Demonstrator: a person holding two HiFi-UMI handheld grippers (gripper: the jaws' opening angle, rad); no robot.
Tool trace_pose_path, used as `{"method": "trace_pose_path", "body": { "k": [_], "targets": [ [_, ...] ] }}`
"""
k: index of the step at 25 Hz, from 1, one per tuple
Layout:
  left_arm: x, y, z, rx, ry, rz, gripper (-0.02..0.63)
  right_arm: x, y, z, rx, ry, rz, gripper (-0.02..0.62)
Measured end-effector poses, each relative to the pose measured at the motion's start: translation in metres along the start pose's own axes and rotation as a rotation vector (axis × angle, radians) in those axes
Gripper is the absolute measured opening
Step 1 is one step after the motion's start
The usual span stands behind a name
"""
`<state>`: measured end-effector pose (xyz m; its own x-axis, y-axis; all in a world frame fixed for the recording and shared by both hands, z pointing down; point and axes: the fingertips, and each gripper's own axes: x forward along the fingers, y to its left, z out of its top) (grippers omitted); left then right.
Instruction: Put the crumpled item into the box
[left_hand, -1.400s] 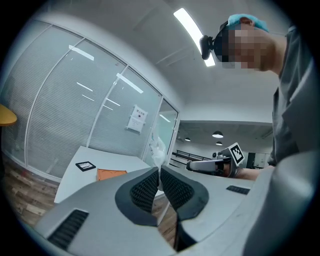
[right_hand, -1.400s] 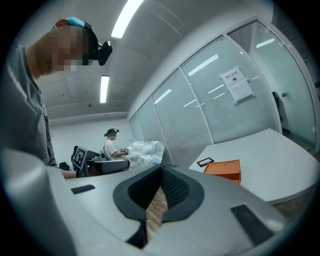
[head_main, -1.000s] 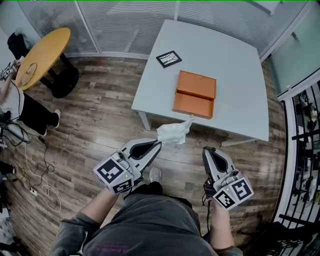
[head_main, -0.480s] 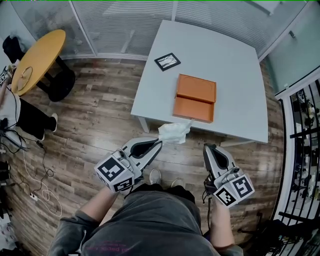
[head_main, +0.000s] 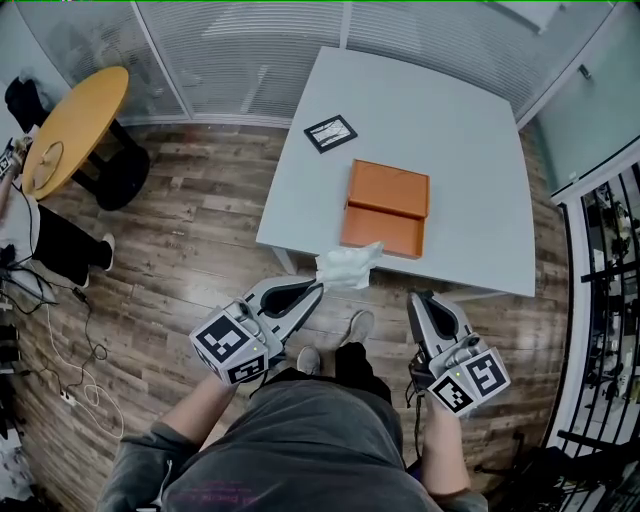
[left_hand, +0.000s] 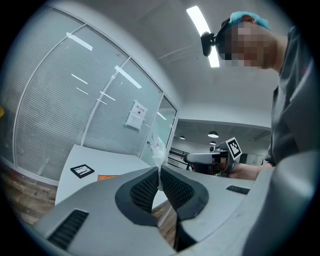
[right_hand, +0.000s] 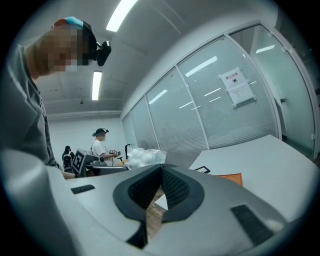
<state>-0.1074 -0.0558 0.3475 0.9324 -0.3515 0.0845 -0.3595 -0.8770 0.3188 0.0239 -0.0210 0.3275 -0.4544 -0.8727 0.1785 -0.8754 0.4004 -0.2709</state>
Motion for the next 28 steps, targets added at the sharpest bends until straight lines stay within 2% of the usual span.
{"method": "trace_pose_path", "body": {
  "k": [15, 28],
  "targets": [
    [0.108, 0.035, 0.008, -0.031, 0.043, 0.062, 0.029, 0.037, -0.111, 0.022, 0.052, 0.027, 0.059, 0.003],
    [0.18, 0.056, 0.007, -0.057, 0.064, 0.122, 0.029, 0.057, -0.188, 0.025, 0.091, 0.056, 0.122, 0.003]
  ]
}}
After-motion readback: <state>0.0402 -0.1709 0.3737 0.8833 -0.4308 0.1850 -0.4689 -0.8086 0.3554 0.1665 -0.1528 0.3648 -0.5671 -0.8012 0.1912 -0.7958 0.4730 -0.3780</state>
